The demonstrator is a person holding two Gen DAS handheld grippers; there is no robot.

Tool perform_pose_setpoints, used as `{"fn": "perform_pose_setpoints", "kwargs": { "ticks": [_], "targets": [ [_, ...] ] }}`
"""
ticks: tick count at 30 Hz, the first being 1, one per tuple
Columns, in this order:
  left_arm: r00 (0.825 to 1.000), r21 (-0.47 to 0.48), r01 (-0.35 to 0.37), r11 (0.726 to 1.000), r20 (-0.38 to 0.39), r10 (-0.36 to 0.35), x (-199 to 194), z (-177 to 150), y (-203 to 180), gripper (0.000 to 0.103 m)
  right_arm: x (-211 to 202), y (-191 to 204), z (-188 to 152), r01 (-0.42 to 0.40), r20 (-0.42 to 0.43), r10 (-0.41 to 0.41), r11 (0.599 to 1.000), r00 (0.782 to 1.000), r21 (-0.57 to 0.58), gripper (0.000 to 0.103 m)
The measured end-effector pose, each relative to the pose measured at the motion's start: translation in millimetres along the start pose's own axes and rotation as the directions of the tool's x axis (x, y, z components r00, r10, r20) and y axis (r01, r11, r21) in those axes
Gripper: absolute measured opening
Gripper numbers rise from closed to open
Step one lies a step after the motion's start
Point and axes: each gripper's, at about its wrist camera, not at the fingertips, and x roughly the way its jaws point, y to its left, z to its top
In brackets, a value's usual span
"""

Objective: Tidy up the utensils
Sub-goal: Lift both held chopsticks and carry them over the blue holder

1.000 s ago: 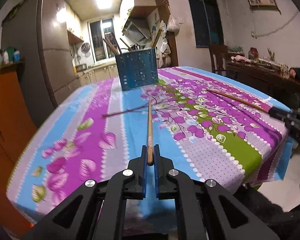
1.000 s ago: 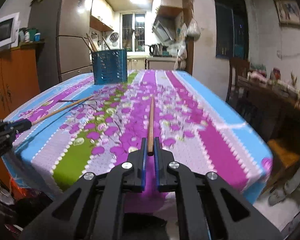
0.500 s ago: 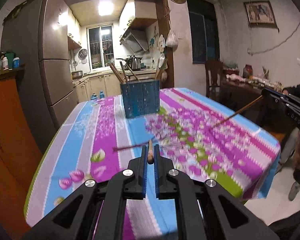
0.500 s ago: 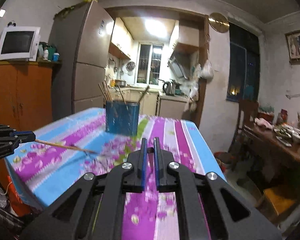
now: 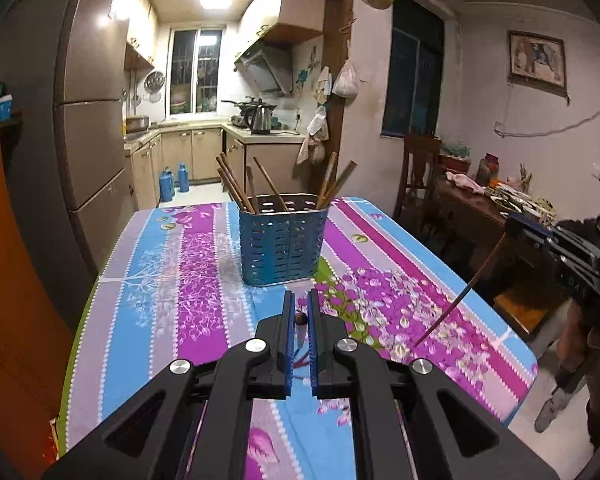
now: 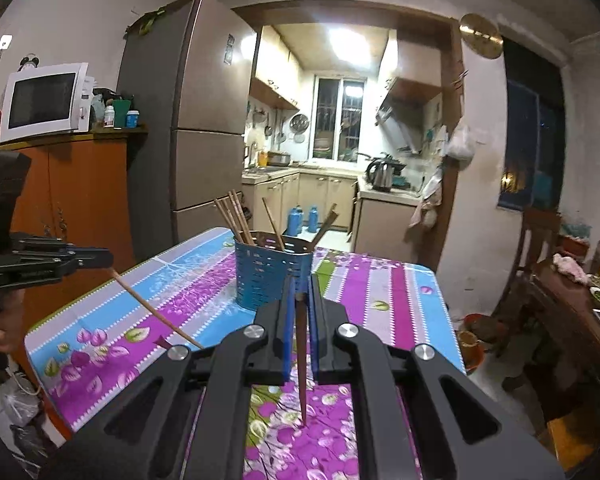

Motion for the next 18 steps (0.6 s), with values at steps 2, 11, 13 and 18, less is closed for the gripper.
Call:
{"fn": "perform_pose_setpoints", "kwargs": {
  "ticks": [2, 11, 13, 18],
  "targets": [
    [1.000, -0.014, 0.018, 1.000, -0.017, -0.019, 5, 11, 3, 0.007, 9, -1, 7, -0.022, -0.018, 0.023, 1.000, 1.000, 0.014, 0.005],
    [0.999, -0.018, 0.015, 1.000, -0.048, -0.016, 18, 48, 2, 0.007, 55, 1, 30, -0.114, -0.110, 0.124, 0.990, 0.986, 0.088, 0.005],
    [0.999, -0.019, 0.017, 1.000, -0.049, -0.018, 20, 55, 3, 0.007, 60, -1, 35, -0.134, -0.124, 0.146, 0.986, 0.981, 0.104, 0.005],
    [0.999, -0.021, 0.035, 0.999, -0.040, -0.036, 18, 77, -1, 0.007, 63, 3, 54, -0.171, -0.129, 0.186, 0.978, 0.974, 0.121, 0.005]
  ]
}}
